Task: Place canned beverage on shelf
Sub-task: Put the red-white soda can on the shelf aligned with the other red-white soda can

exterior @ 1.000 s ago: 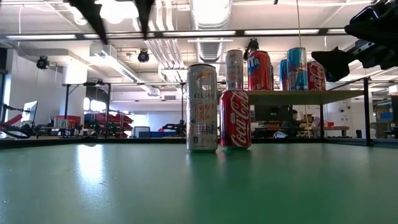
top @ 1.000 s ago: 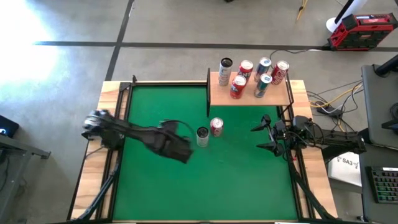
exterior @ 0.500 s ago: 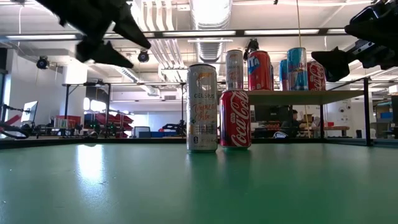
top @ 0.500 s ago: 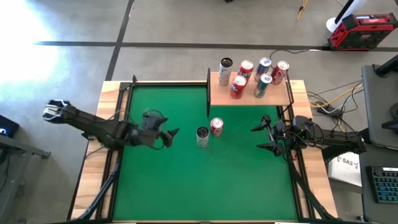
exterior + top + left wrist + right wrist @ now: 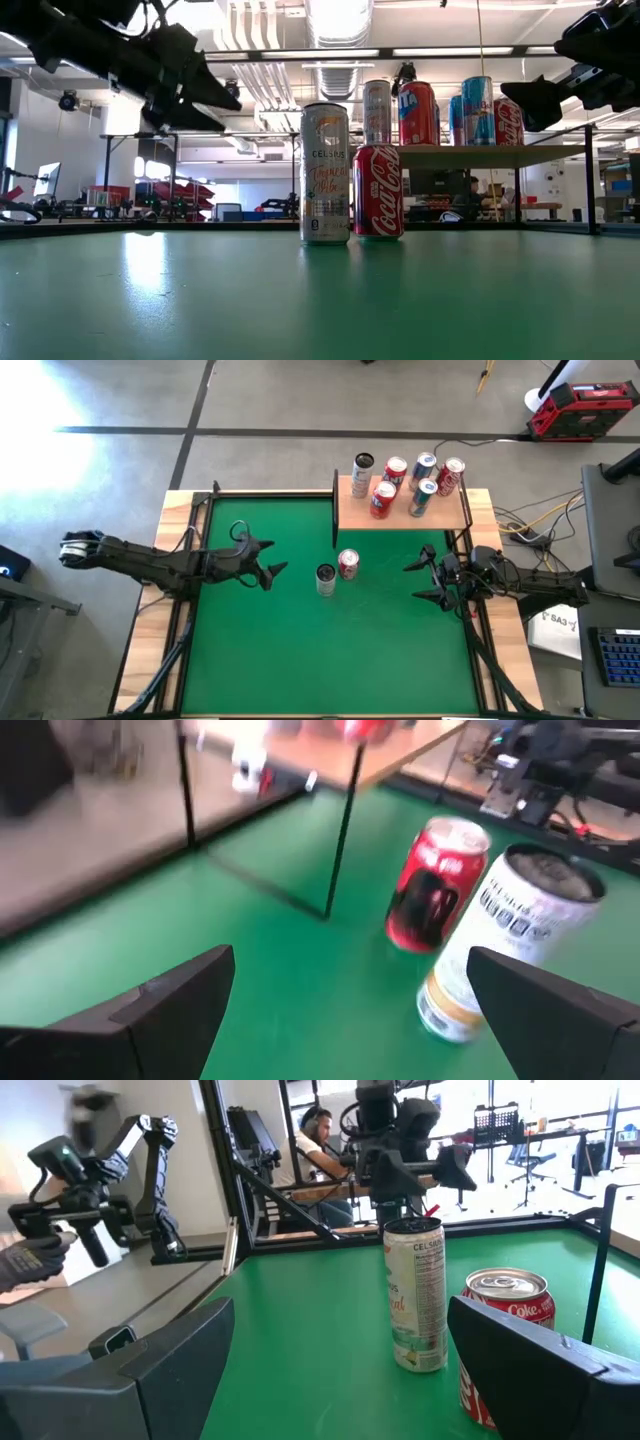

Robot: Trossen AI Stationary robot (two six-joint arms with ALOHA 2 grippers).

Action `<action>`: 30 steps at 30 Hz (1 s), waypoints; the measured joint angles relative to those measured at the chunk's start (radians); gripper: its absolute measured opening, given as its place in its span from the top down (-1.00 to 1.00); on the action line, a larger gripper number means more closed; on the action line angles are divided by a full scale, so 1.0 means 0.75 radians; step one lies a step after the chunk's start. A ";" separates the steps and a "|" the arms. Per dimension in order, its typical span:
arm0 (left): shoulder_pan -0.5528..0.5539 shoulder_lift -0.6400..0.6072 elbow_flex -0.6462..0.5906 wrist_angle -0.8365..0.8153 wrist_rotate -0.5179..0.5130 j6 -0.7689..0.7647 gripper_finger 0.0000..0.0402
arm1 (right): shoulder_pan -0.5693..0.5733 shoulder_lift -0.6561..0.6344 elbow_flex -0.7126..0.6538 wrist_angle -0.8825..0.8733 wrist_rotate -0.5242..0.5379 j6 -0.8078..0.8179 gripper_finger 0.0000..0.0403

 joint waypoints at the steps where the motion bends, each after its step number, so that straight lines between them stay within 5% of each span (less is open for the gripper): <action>1: 0.002 -0.003 -0.004 0.042 0.007 0.071 -0.91 | 0.000 0.000 0.000 0.000 0.000 0.000 -0.78; 5: -0.001 -0.029 -0.012 0.148 0.019 0.285 -0.91 | 0.000 0.000 0.000 0.000 0.000 0.000 -0.78; 13: 0.001 -0.341 -0.136 0.137 0.008 0.368 -0.91 | 0.000 0.000 0.000 0.000 0.000 0.000 -0.78; 30: 0.033 -0.954 -0.529 0.149 0.008 0.295 -0.91 | 0.000 0.000 0.000 0.000 0.000 0.000 -0.78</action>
